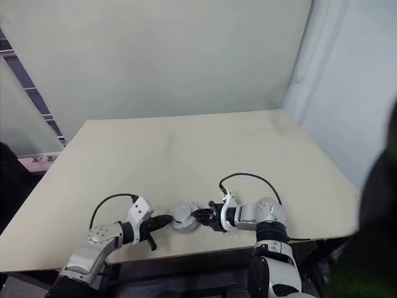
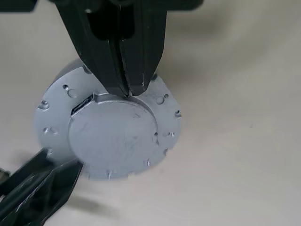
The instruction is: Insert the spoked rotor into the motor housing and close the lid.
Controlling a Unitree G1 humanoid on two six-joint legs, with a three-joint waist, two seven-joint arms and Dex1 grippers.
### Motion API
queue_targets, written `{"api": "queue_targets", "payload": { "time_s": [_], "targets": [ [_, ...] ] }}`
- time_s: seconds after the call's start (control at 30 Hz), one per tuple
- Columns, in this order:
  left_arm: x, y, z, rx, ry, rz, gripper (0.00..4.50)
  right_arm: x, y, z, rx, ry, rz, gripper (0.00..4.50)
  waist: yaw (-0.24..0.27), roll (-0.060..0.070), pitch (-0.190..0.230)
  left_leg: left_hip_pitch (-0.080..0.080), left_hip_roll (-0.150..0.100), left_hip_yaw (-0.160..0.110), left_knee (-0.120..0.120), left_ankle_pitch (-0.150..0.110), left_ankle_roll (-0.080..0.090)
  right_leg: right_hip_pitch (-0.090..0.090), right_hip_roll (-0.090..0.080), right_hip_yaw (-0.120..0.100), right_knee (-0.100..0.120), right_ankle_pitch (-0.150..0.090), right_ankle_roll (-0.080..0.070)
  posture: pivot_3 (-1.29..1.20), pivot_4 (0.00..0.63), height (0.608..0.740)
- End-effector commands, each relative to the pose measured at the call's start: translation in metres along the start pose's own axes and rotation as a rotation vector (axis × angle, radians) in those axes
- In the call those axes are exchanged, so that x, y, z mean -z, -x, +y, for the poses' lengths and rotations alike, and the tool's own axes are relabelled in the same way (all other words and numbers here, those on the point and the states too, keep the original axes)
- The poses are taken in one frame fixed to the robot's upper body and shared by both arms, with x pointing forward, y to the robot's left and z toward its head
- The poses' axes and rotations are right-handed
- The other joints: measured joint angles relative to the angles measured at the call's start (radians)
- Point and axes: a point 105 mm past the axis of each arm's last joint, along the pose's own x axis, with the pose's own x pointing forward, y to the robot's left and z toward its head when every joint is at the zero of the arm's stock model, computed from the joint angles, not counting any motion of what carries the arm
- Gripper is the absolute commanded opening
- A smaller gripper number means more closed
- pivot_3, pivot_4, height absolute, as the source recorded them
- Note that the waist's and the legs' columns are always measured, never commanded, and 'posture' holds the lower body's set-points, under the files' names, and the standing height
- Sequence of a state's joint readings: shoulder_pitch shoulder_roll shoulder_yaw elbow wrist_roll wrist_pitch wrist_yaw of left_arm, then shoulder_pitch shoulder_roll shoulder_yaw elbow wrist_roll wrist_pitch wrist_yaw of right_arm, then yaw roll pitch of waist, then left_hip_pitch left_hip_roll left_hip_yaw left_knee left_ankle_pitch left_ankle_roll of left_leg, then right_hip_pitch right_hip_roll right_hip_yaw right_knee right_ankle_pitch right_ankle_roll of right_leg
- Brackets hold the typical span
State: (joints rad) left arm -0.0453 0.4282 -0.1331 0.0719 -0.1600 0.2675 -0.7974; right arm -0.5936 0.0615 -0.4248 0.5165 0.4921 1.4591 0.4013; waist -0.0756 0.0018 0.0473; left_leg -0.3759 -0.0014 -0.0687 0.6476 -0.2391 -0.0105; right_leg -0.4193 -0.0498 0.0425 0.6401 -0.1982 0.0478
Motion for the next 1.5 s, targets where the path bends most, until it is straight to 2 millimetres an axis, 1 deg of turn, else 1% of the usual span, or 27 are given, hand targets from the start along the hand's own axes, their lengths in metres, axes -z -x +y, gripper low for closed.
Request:
{"api": "queue_targets", "payload": {
  "time_s": [0.03,0.23,0.33,0.5,0.63,0.7,0.73,0.87,1.07,1.2,1.37,1.5],
  "targets": [
    [-0.015,-0.011,-0.009,0.033,-0.009,-0.051,0.0,0.012,-0.013,0.015,-0.043,0.012,0.059,1.27,0.0,0.0,0.0,0.0,0.0,0.0,0.0,0.0,0.0,0.0,0.0,0.0,0.0,0.0,0.0,0.0,0.0,0.74],
    [-0.021,-0.011,-0.007,0.013,0.001,-0.087,0.0,0.015,-0.014,0.013,-0.036,0.016,0.063,1.25,0.0,0.0,0.0,0.0,0.0,0.0,0.0,0.001,0.001,0.0,0.0,0.0,0.0,0.0,0.0,0.0,0.0,0.74],
    [-0.023,-0.01,-0.001,0.001,0.041,-0.085,0.59,0.015,-0.014,0.012,-0.029,0.02,0.059,1.25,0.0,0.0,0.0,-0.001,0.0,0.0,0.0,0.001,0.001,-0.001,0.0,0.0,0.0,0.0,0.0,0.0,0.0,0.74],
    [-0.031,-0.002,0.015,-0.067,0.099,-0.125,2.25,0.014,-0.014,0.011,-0.023,0.024,0.052,1.25,-0.001,0.0,0.0,-0.001,0.0,0.0,-0.001,0.001,0.001,-0.001,0.0,0.0,0.0,0.0,0.0,0.0,0.0,0.74],
    [-0.034,0.016,0.036,-0.143,0.172,-0.156,3.65,0.012,-0.013,0.012,-0.031,0.026,0.043,1.25,-0.002,0.0,0.0,-0.001,0.0,0.0,-0.001,0.001,0.002,-0.002,0.0,0.0,0.0,0.0,0.0,0.0,0.0,0.74],
    [-0.036,0.023,0.041,-0.162,0.226,-0.177,4.37,0.012,-0.013,0.013,-0.041,0.026,0.042,1.25,-0.014,0.0,0.0,-0.001,0.002,0.0,-0.001,0.001,0.002,-0.002,0.001,-0.001,0.0,0.0,0.0,0.0,0.0,0.74],
    [-0.036,0.026,0.044,-0.173,0.261,-0.189,4.5,0.012,-0.013,0.014,-0.048,0.026,0.041,1.24,-0.022,0.0,0.0,-0.001,0.002,0.0,-0.002,0.001,0.002,-0.002,0.001,-0.001,0.0,0.0,0.0,0.0,0.0,0.74],
    [-0.042,0.042,0.054,-0.22,0.436,-0.282,4.5,0.01,-0.013,0.02,-0.114,0.013,0.02,1.24,-0.031,-0.001,0.0,-0.001,0.002,0.0,-0.003,0.001,0.002,-0.003,0.001,-0.001,0.0,0.0,0.0,0.0,0.0,0.74],
    [-0.044,0.054,0.058,-0.235,0.672,-0.382,4.5,0.01,-0.012,0.031,-0.209,0.012,-0.004,1.24,-0.031,-0.002,0.001,-0.003,0.001,-0.001,-0.004,0.001,0.002,-0.004,0.001,-0.001,0.0,0.001,0.001,0.0,0.0,0.74],
    [-0.038,0.057,0.057,-0.253,0.786,-0.41,4.5,0.009,-0.01,0.042,-0.277,0.017,-0.02,1.23,-0.031,-0.003,0.001,-0.003,0.001,-0.001,-0.004,0.001,0.002,-0.004,0.001,-0.001,0.0,0.0,0.001,0.0,0.0,0.74],
    [-0.025,0.059,0.052,-0.261,0.917,-0.428,4.5,0.002,-0.004,0.057,-0.369,0.035,-0.061,1.22,-0.03,-0.003,0.002,-0.004,0.0,-0.001,-0.004,0.0,0.001,-0.004,0.001,0.0,-0.001,0.0,0.0,0.0,0.0,0.74],
    [-0.023,0.062,0.053,-0.265,1.026,-0.491,4.5,-0.003,0.0,0.066,-0.416,0.05,-0.091,1.22,-0.023,-0.005,0.002,-0.005,0.0,-0.002,-0.004,0.0,0.001,-0.005,0.001,-0.001,-0.002,0.0,0.0,0.0,0.0,0.74]
  ]
}}
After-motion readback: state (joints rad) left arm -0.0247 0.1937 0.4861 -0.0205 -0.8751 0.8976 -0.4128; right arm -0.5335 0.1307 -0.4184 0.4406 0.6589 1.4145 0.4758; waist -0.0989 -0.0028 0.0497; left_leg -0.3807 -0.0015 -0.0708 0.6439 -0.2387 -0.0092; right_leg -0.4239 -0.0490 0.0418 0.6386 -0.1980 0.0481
